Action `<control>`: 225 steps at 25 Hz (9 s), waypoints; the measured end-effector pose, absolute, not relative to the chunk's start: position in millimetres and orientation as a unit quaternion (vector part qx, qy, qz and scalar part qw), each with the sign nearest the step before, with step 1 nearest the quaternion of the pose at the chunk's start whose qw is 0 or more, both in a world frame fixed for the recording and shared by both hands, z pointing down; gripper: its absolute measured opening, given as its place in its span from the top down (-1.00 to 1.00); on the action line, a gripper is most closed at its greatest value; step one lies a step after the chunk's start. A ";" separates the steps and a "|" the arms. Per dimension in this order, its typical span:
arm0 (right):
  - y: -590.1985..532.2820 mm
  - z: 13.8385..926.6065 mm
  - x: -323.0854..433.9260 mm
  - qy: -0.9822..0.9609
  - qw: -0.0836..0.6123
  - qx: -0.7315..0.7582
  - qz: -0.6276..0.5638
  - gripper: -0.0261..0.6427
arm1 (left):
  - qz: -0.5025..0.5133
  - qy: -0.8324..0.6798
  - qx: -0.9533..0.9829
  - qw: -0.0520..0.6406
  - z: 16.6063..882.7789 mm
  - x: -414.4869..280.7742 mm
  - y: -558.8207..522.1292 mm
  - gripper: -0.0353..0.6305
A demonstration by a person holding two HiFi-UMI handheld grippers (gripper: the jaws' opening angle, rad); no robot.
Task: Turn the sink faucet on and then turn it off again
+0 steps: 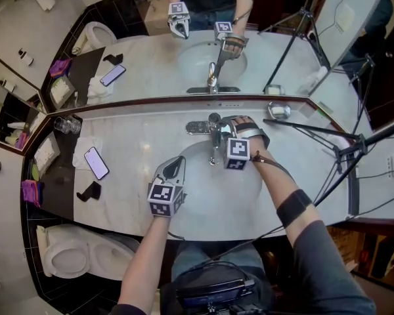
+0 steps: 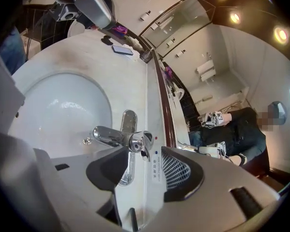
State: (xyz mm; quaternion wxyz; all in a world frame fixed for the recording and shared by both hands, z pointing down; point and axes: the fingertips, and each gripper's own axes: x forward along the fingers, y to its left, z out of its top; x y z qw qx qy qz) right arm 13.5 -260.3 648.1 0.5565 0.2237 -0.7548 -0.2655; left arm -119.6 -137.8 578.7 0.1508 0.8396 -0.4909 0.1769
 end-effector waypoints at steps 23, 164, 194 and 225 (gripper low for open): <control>-256.0 682.0 15.7 -0.727 0.598 0.173 -0.292 0.34 | 0.172 -0.490 0.837 0.170 599.2 -116.0 -135.6 0.94; -228.1 708.9 50.0 -0.805 0.355 0.446 0.162 0.64 | 0.192 -0.517 0.813 0.186 606.4 -169.2 -85.5 0.93; -280.5 656.4 25.1 -0.803 0.331 0.467 0.165 0.89 | 0.180 -0.529 0.804 0.201 612.5 -179.5 -87.5 0.93; -242.7 612.0 41.2 -0.809 0.339 0.464 0.121 0.88 | 0.154 -0.525 0.818 0.177 576.1 -172.8 -91.7 0.93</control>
